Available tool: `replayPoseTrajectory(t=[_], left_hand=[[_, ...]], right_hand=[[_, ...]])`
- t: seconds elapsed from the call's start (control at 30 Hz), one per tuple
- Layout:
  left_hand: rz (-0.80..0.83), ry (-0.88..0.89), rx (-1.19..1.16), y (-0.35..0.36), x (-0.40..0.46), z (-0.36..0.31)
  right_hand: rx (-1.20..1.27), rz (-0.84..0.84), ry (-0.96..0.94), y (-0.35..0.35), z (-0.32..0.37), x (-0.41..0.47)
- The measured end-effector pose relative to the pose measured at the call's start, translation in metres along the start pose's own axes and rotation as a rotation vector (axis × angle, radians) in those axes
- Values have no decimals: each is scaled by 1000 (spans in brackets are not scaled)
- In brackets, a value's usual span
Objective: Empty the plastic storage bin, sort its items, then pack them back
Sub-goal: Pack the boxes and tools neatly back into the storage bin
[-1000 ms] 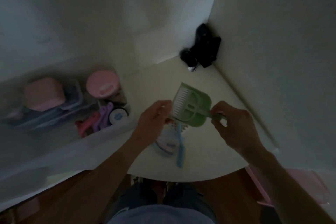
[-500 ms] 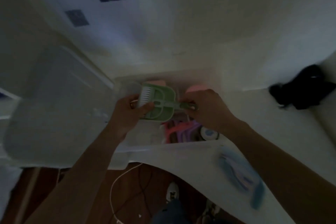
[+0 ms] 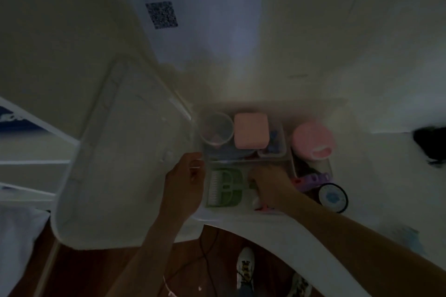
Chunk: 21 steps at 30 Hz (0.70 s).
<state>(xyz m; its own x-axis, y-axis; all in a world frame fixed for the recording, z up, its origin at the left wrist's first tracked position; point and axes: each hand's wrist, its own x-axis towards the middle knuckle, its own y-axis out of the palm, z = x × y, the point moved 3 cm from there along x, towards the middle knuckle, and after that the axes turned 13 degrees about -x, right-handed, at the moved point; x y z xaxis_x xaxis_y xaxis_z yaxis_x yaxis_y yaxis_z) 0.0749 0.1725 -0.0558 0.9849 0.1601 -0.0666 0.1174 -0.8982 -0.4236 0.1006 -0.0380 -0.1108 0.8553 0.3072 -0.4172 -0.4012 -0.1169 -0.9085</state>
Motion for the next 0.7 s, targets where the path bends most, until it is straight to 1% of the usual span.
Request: replayPoseTrajectory(t=[0.3, 0.4, 0.5, 0.7], left_hand=[[16, 9, -8, 4, 1, 11], [28, 7, -12, 6, 2, 12], [20, 11, -19, 8, 2, 12], [33, 56, -2, 9, -1, 11]], right_hand=[[-74, 72, 105, 22, 7, 8], [-69, 76, 140, 20, 11, 12], [-71, 75, 136, 18, 15, 20], [-1, 64, 166, 9, 16, 36]])
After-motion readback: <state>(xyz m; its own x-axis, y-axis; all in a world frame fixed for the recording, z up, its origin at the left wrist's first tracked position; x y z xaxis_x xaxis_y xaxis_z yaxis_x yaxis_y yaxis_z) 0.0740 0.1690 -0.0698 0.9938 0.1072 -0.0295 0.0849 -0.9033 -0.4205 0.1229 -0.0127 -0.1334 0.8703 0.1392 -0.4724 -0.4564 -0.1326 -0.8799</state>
